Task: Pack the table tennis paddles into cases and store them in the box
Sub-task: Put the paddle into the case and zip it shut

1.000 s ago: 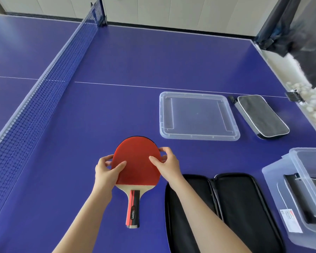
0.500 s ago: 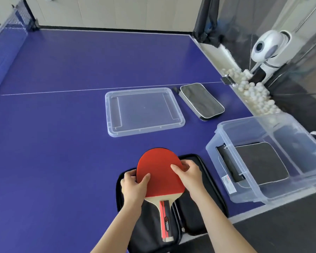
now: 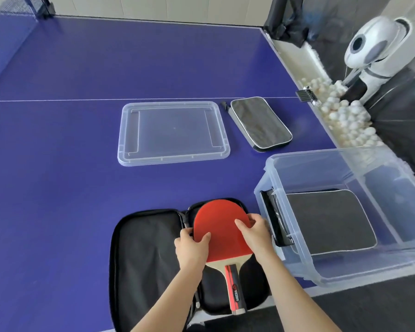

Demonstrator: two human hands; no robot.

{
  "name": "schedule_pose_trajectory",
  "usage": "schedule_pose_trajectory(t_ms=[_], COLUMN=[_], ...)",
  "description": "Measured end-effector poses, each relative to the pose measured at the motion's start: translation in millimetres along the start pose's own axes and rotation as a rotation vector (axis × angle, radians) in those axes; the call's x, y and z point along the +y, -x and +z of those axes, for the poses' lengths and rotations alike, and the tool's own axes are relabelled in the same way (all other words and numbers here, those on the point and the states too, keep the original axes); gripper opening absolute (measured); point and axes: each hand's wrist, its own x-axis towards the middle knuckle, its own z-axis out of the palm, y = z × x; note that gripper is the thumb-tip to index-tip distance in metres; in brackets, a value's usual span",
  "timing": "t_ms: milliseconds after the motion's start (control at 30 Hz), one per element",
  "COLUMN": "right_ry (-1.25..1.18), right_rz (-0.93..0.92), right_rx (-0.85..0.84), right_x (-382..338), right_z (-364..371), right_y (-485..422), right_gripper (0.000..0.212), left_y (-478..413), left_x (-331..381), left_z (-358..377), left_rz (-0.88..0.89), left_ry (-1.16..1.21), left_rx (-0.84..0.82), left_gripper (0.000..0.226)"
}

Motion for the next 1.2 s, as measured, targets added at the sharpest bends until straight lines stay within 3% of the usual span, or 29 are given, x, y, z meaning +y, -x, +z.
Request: schedule_pose_trajectory(t_ms=[433, 767, 933, 1000, 1100, 1200], right_ry=[0.126, 0.093, 0.101, 0.132, 0.175, 0.146], right_rz=[-0.034, -0.047, -0.109, -0.142, -0.147, -0.102], right_rx=[0.026, 0.015, 0.041, 0.066, 0.075, 0.068], right_x=[10.5, 12.3, 18.1, 24.8, 40.1, 54.1], right_z=[10.4, 14.6, 16.9, 15.5, 11.3, 7.7], right_y=[-16.0, -15.0, -4.5, 4.2, 19.3, 31.0], right_gripper=[0.041, 0.057, 0.052, 0.052, 0.052, 0.053], left_y=[-9.6, -10.5, -6.8, -6.5, -9.7, -12.9], left_x=[3.9, -1.7, -5.6, -12.3, -35.4, -64.6], left_z=[11.2, 5.7, -7.7, -27.0, -69.8, -112.4], left_rz=[-0.003, 0.080, 0.136, 0.196, 0.265, 0.116], left_ry=[-0.223, -0.182, -0.118, -0.117, -0.231, -0.329], left_rx=[0.043, 0.043, 0.002, 0.075, 0.312, 0.487], left_gripper=[0.054, 0.053, 0.057, 0.051, 0.052, 0.061])
